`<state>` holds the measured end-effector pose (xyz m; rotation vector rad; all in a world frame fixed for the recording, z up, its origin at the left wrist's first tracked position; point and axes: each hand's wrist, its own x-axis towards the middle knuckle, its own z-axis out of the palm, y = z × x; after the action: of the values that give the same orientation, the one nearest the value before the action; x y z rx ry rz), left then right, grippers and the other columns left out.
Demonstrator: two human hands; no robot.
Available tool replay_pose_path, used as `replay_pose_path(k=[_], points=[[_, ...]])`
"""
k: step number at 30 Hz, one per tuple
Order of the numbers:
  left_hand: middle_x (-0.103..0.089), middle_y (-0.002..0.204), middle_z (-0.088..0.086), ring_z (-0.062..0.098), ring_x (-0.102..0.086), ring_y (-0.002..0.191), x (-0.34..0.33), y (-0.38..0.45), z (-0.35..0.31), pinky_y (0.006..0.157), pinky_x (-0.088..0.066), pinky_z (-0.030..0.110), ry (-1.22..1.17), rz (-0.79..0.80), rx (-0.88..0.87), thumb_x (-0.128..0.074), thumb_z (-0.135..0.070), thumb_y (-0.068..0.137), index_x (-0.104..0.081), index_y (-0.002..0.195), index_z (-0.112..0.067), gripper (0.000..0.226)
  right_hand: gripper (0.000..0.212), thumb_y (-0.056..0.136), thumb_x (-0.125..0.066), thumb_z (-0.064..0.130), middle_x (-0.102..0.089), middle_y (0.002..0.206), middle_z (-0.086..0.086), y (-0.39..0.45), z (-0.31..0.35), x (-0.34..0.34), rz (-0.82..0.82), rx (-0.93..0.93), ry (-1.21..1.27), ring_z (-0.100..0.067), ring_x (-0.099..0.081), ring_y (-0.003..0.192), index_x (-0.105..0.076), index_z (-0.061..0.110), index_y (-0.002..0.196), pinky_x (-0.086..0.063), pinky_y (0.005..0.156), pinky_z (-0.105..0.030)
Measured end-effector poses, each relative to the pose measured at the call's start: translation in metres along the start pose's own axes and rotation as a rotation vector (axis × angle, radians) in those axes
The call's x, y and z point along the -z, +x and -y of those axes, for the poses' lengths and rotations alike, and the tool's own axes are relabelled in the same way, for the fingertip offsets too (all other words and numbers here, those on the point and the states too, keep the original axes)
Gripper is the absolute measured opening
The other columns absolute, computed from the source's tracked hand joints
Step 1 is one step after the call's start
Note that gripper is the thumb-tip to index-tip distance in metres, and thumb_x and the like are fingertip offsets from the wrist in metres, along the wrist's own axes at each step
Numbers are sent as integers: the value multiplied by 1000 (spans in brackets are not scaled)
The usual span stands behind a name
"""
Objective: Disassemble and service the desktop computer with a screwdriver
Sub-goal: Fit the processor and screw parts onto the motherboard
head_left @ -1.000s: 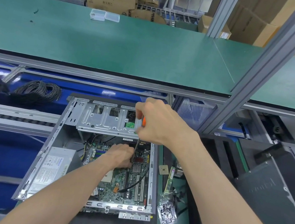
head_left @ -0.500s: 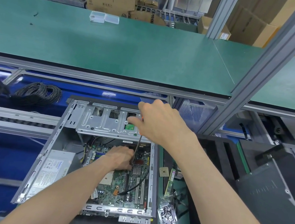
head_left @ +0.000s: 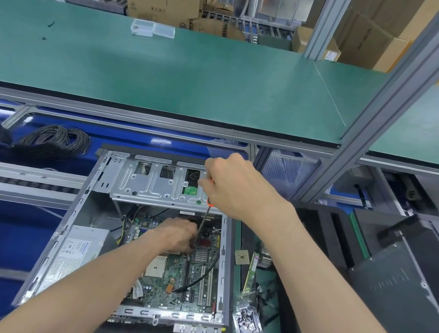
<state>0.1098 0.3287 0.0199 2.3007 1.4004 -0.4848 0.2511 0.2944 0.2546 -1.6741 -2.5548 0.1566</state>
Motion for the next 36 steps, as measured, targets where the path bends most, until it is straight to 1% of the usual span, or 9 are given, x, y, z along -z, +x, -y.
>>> replay_pose_path(k=[2, 6, 11, 15, 18, 21, 24, 29, 36], points=[[-69, 111, 3, 27, -65, 101, 0, 0, 3, 89, -55, 41, -4, -6, -10, -74, -37, 85, -71, 107, -22, 27, 6, 92, -54, 15, -57, 87, -4, 0, -2, 2, 48, 68, 49, -29, -52, 80, -60, 14, 90, -37, 65, -34], [-63, 100, 3, 28, -63, 97, -3, -2, 6, 84, -53, 40, -12, -31, -18, -71, -41, 84, -69, 102, -24, 25, 21, 75, -65, 3, -55, 96, 4, -6, -1, 11, 170, 126, 254, -17, -55, 80, -64, 23, 82, -48, 66, -33], [-53, 92, 0, 24, -58, 84, -9, -3, 6, 81, -52, 39, 16, -47, -25, -68, -44, 89, -61, 100, -19, 29, 37, 97, -56, 50, -35, 77, 0, -6, 3, 4, 8, -35, -85, -30, -43, 75, -53, 13, 99, -35, 65, -39], [-55, 93, 4, 26, -57, 84, -8, -2, 4, 79, -50, 39, 42, -54, -35, -68, -42, 90, -53, 92, -18, 29, 3, 91, -59, 15, -50, 85, -3, -6, 3, 5, 70, 55, 33, -31, -55, 85, -58, 12, 91, -43, 67, -36], [-59, 99, 5, 27, -59, 89, -4, -3, 1, 81, -51, 40, 31, -45, -29, -68, -40, 89, -55, 94, -16, 28, 26, 76, -66, 1, -57, 97, 4, -9, 3, 10, 172, 121, 215, -17, -57, 82, -62, 22, 91, -48, 66, -36], [-60, 100, 7, 27, -59, 88, -2, -3, -1, 78, -51, 40, 39, -34, -36, -68, -37, 90, -52, 92, -16, 27, 31, 81, -72, 26, -45, 95, 0, -11, 4, 5, 81, 83, 115, -24, -52, 78, -56, 19, 106, -44, 63, -38], [-59, 101, 6, 26, -61, 89, -2, -3, -2, 77, -52, 40, 40, -26, -35, -67, -36, 91, -54, 101, -13, 28, 34, 98, -55, 44, -33, 78, -1, -9, 5, -2, -42, 4, -2, -32, -43, 76, -49, 12, 108, -37, 63, -39], [-58, 90, 4, 25, -62, 80, -4, 0, -3, 68, -54, 35, -3, -32, -34, -70, -36, 87, -61, 95, -11, 28, 24, 89, -69, 30, -58, 81, 0, -11, 0, -15, -146, 4, 320, -29, -54, 84, -53, 16, 98, -46, 70, -37], [-60, 85, 7, 27, -62, 76, -10, 2, 1, 64, -54, 38, -51, -62, -25, -73, -35, 77, -62, 89, -10, 30, 18, 84, -76, 26, -62, 68, 10, -21, 2, -65, -196, -212, 676, -4, -55, 65, -61, 20, 76, -46, 67, -22]])
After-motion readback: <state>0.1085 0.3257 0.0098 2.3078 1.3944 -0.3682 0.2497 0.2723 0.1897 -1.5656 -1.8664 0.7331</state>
